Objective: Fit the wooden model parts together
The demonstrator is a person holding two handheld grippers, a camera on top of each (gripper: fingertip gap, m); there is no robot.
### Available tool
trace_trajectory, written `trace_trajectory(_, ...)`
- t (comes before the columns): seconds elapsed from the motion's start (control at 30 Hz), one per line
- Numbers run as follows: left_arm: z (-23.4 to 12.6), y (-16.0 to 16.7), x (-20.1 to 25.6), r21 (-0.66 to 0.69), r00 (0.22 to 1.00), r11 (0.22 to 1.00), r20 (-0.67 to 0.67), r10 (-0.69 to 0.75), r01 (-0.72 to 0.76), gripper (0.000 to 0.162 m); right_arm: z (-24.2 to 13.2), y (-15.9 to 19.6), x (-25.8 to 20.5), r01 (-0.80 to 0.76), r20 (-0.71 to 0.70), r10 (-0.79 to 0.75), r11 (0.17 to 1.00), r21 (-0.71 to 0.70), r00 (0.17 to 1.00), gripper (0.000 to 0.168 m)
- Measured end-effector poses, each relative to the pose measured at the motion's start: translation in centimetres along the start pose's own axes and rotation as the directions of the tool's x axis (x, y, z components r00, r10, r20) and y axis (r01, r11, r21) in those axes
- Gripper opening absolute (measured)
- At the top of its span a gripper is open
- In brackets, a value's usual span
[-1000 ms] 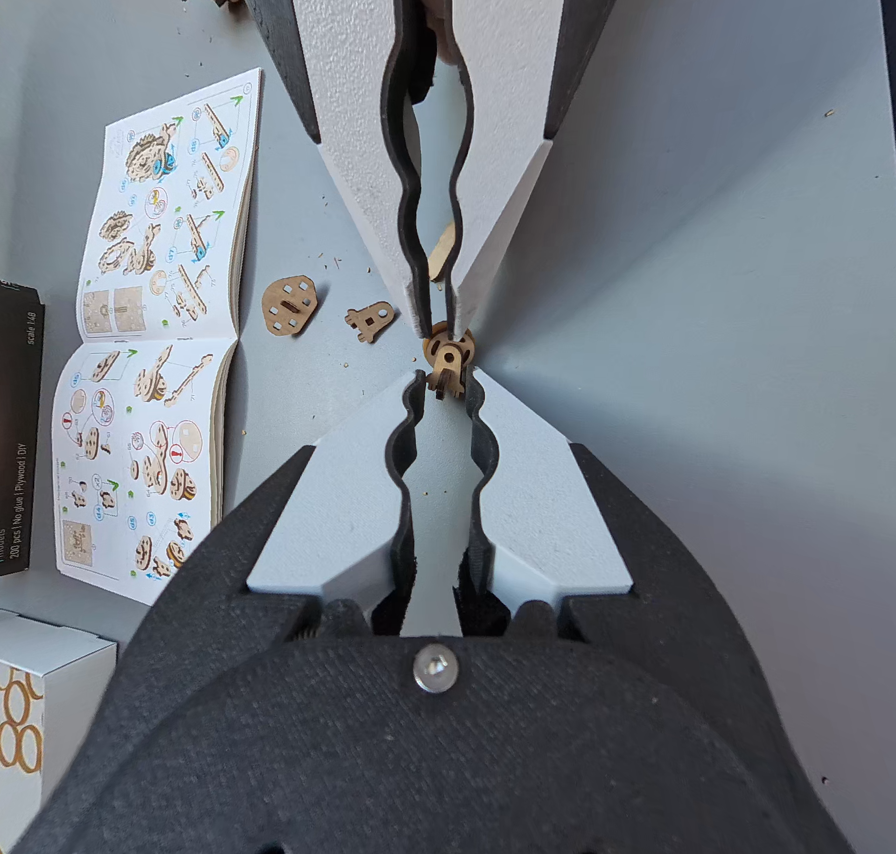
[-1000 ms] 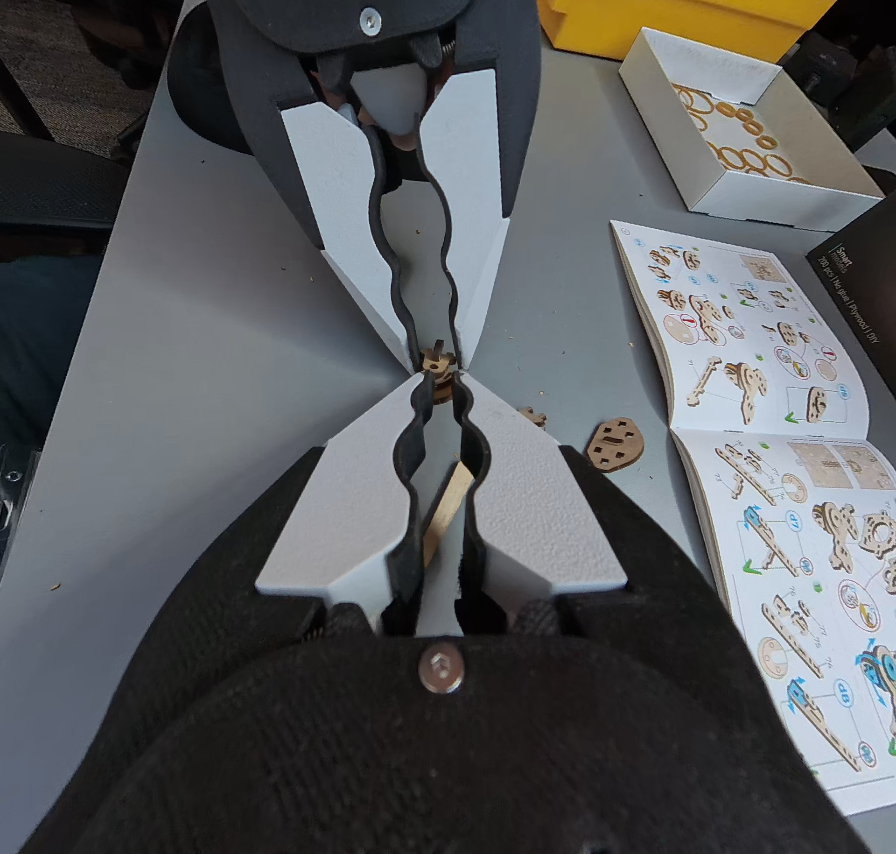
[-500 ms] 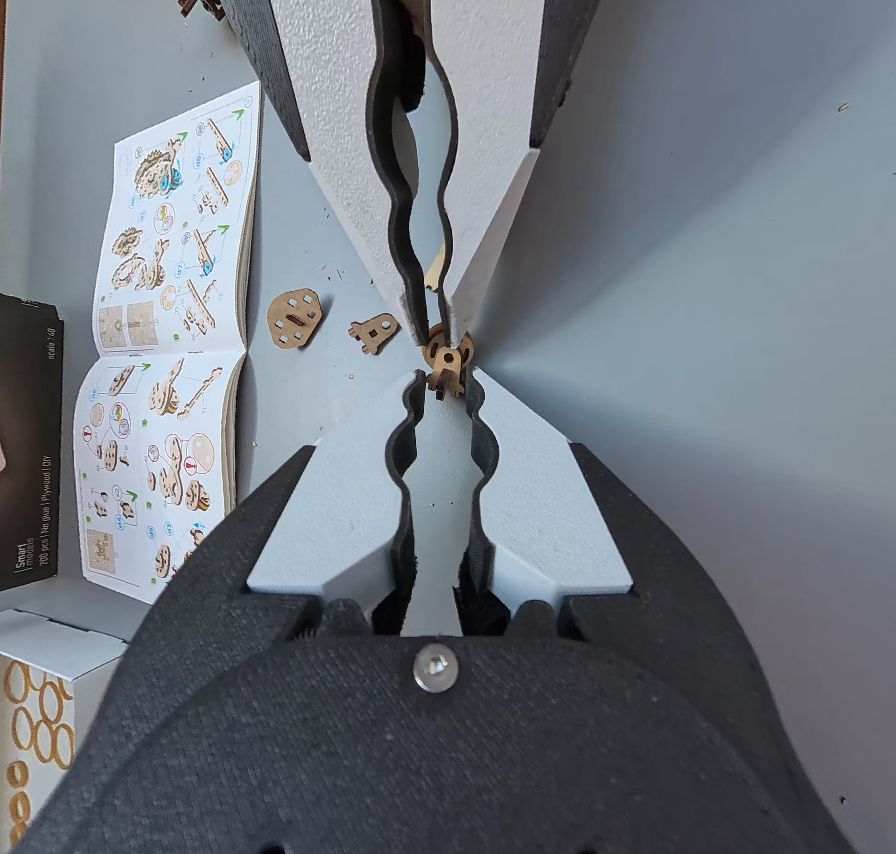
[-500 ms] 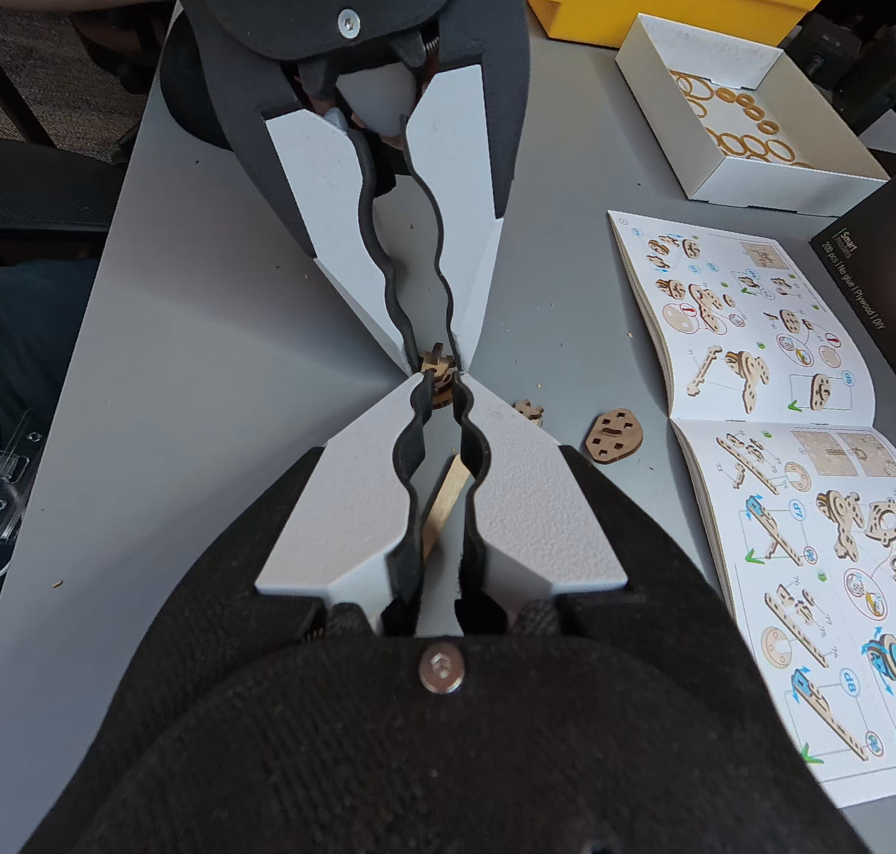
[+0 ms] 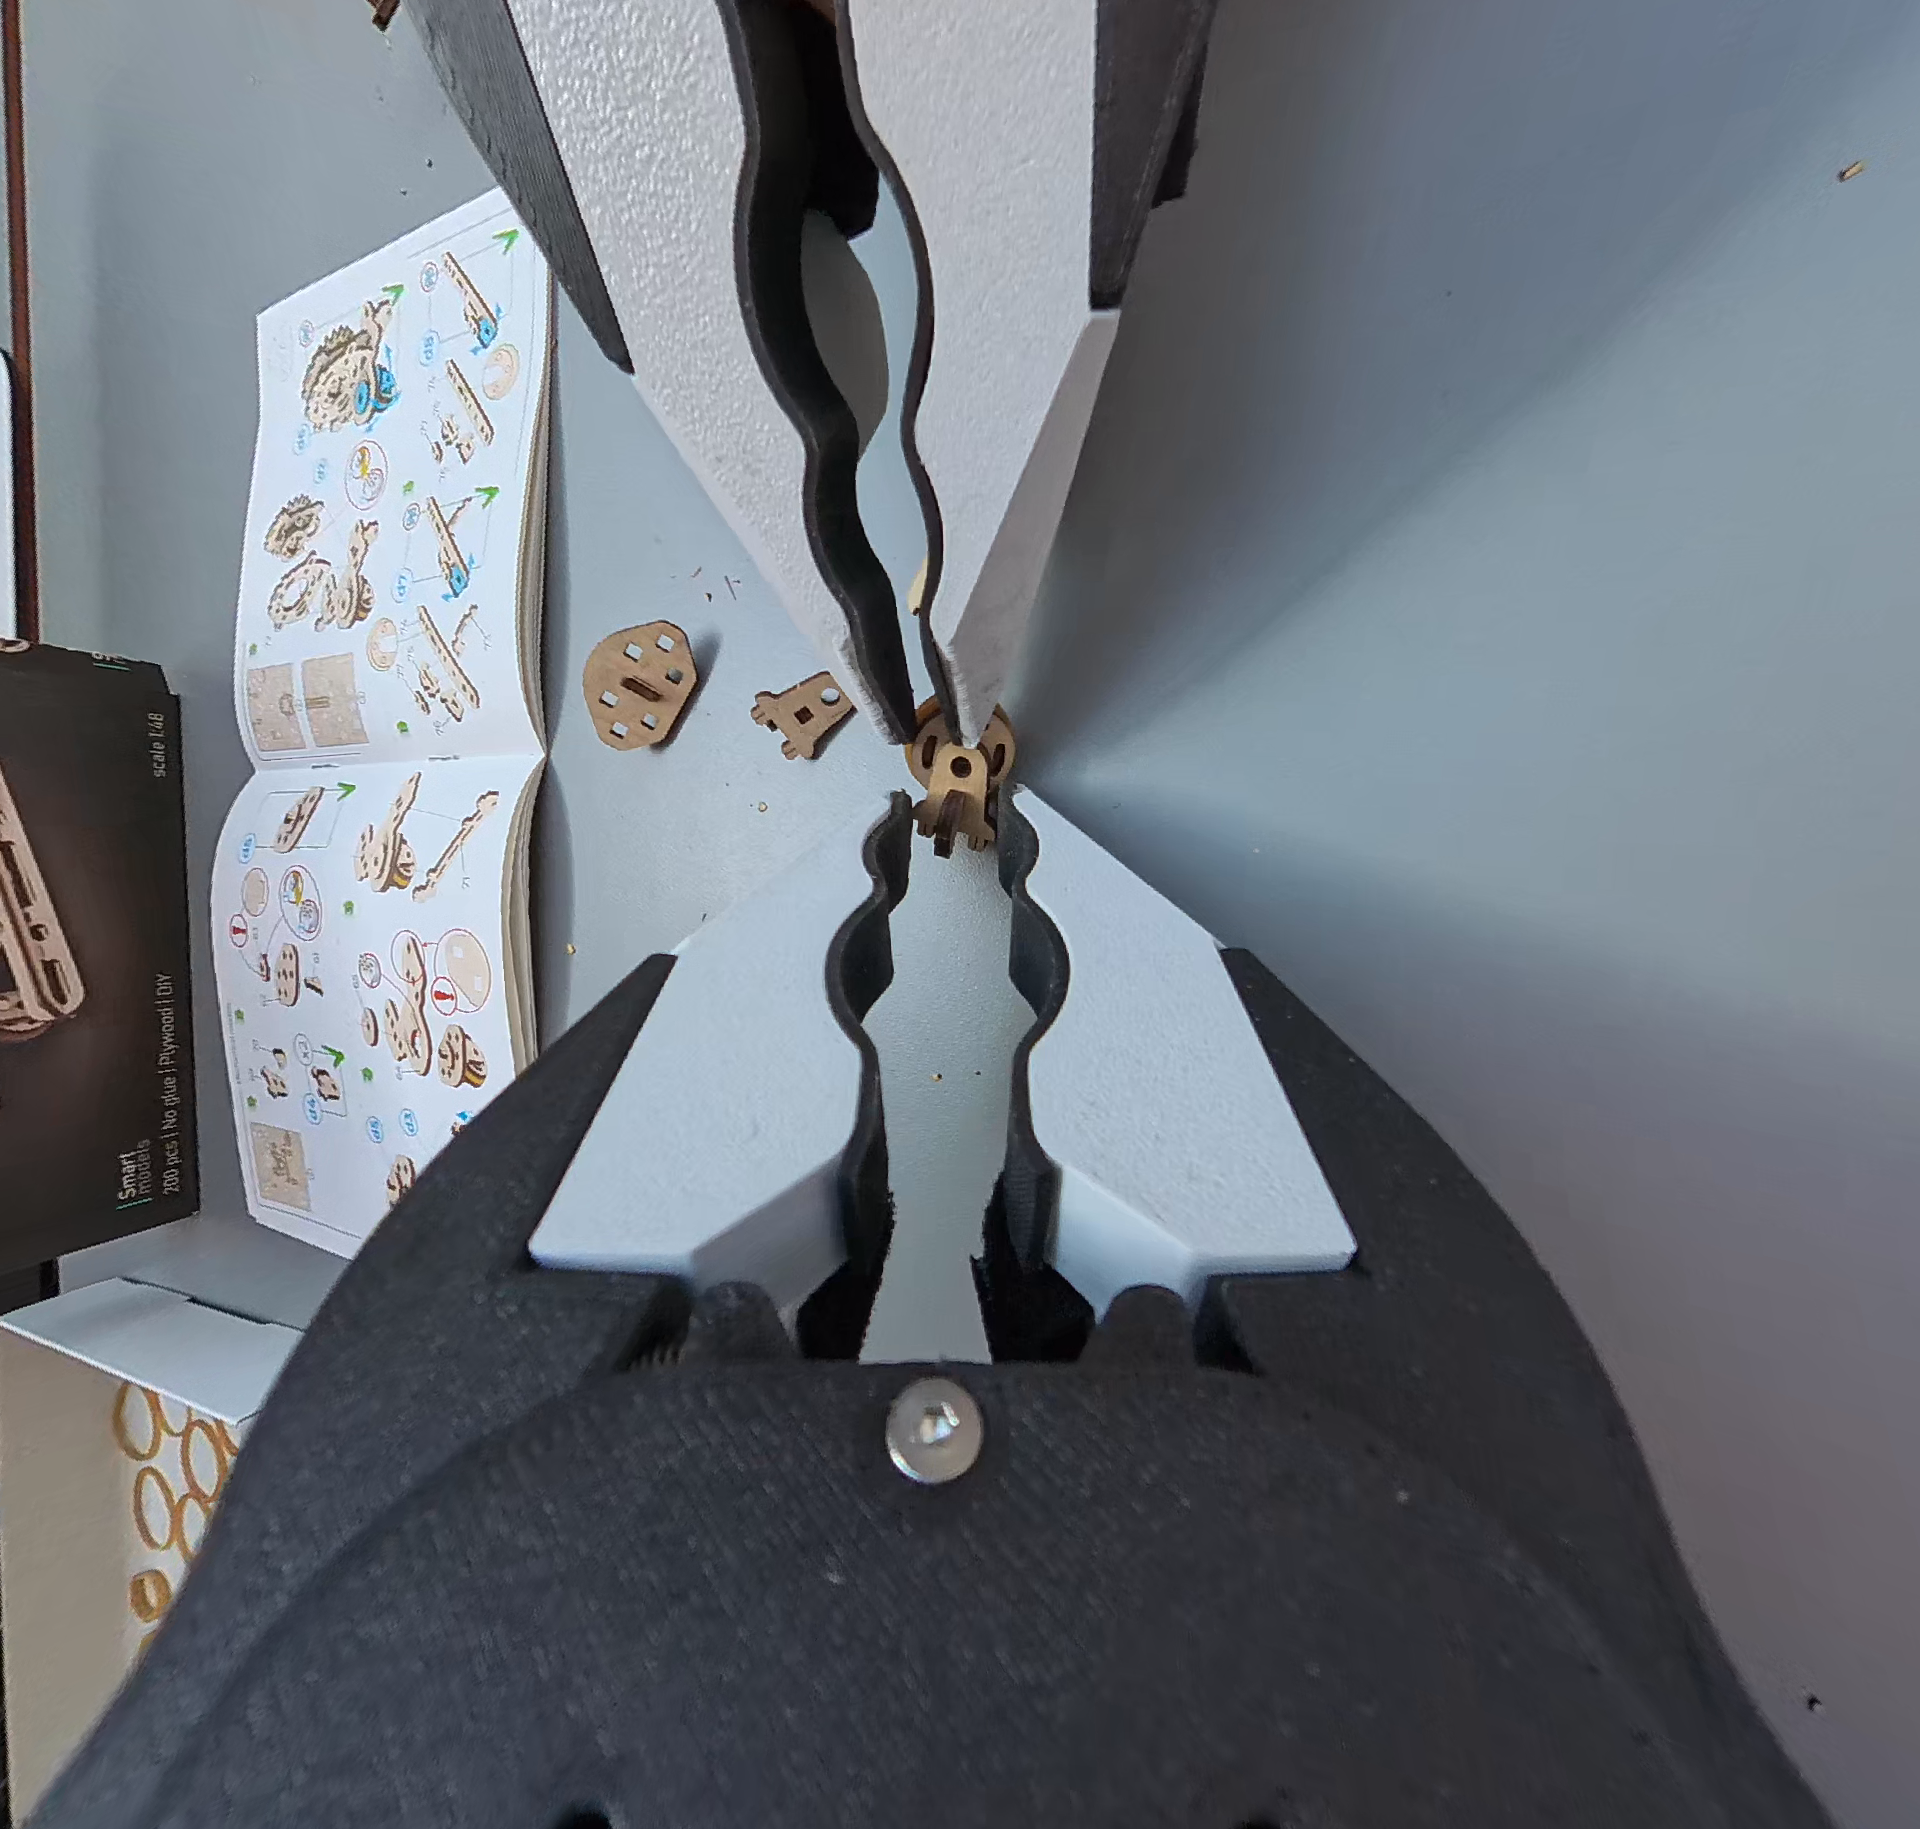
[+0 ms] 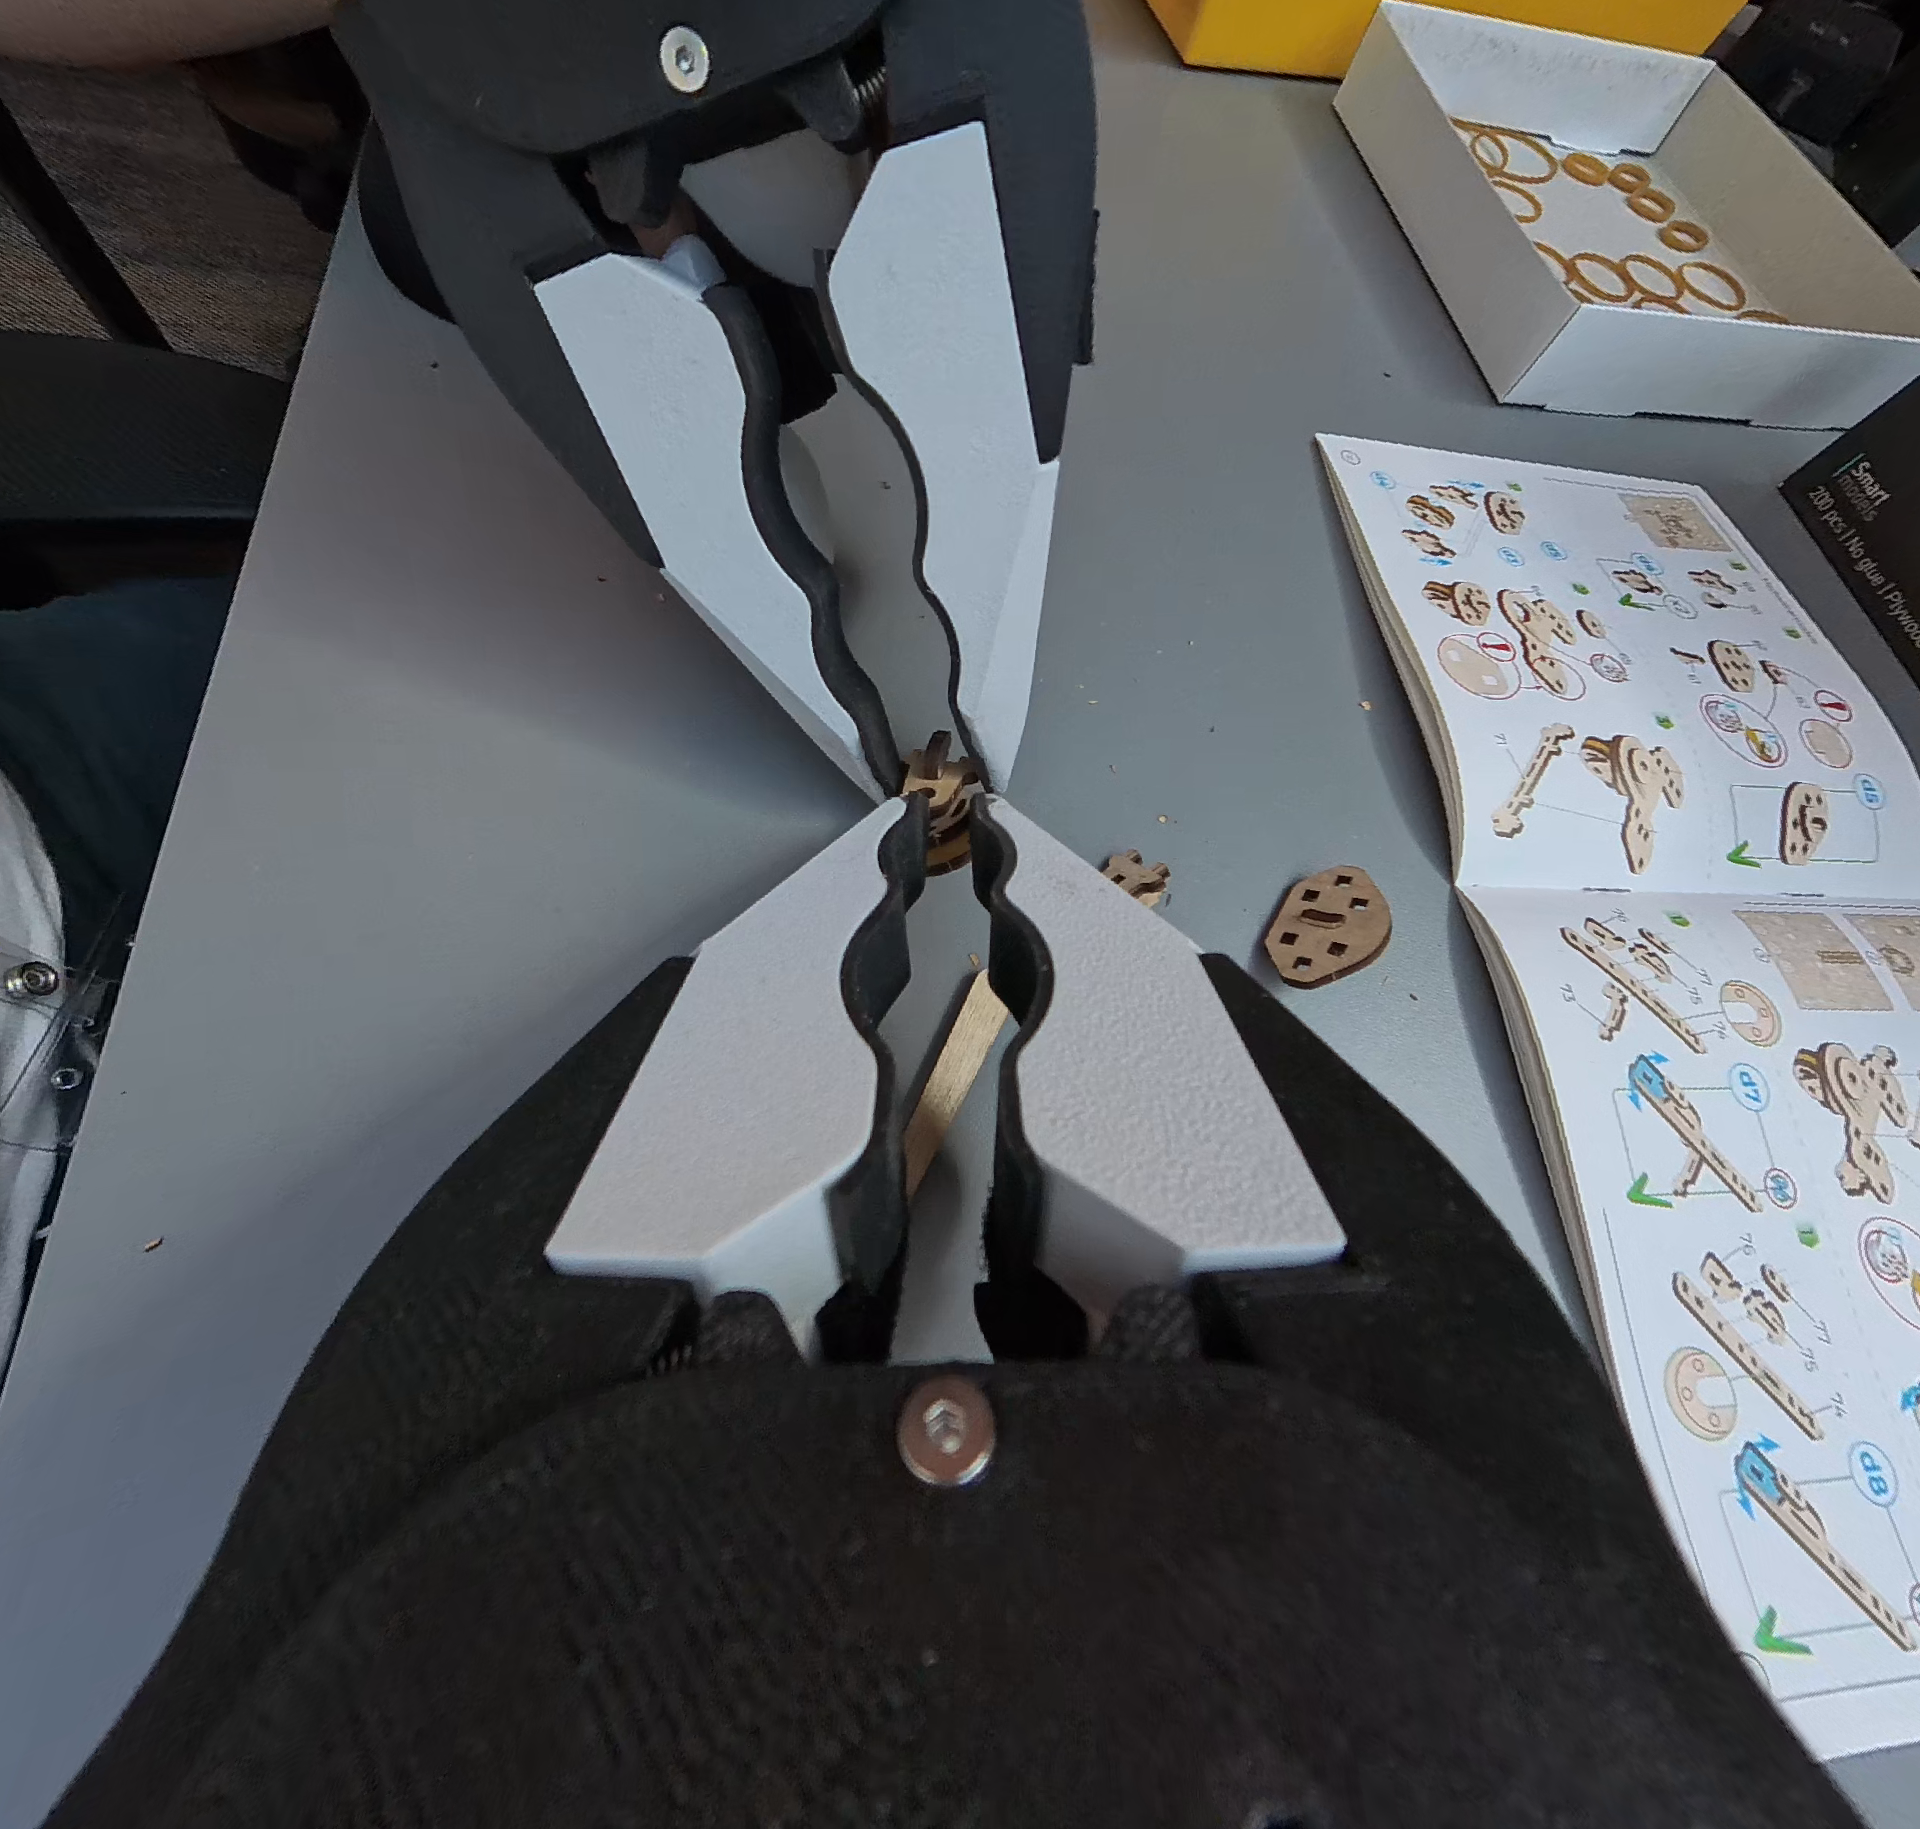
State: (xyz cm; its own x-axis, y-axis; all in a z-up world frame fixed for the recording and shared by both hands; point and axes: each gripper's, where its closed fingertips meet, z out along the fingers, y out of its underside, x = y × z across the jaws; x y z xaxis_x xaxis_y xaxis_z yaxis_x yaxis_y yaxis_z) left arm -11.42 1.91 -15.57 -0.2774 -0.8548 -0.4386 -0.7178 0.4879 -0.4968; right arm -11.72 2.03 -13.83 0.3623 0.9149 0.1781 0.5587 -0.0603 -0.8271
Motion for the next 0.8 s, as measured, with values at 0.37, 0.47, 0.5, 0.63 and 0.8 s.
trace_trajectory(0.37,0.02,0.02,-0.03,-0.006,1.000,1.000,0.002,-0.001,0.001,0.014,0.02,0.06,0.04,-0.026,0.017,0.026,1.000,-0.001,1.000,0.008)
trace_trajectory(0.47,0.02,0.01,-0.04,-0.006,1.000,1.000,0.003,-0.001,0.001,0.014,0.02,0.07,0.07,-0.036,0.023,0.036,0.999,-0.001,0.999,0.008)
trace_trajectory(0.5,0.02,0.02,-0.05,-0.006,1.000,1.000,0.003,-0.001,0.001,0.014,0.01,0.07,0.08,-0.039,0.025,0.040,0.999,-0.001,0.999,0.009)
trace_trajectory(0.63,0.06,-0.01,-0.09,-0.005,1.000,1.000,0.002,-0.004,0.004,0.014,-0.02,0.13,0.09,-0.053,0.032,0.053,0.999,-0.003,0.998,0.010)
trace_trajectory(0.8,0.10,-0.08,-0.17,-0.004,1.000,1.000,0.004,-0.006,0.006,0.014,-0.08,0.20,0.19,-0.070,0.033,0.070,0.998,-0.006,0.997,0.011)
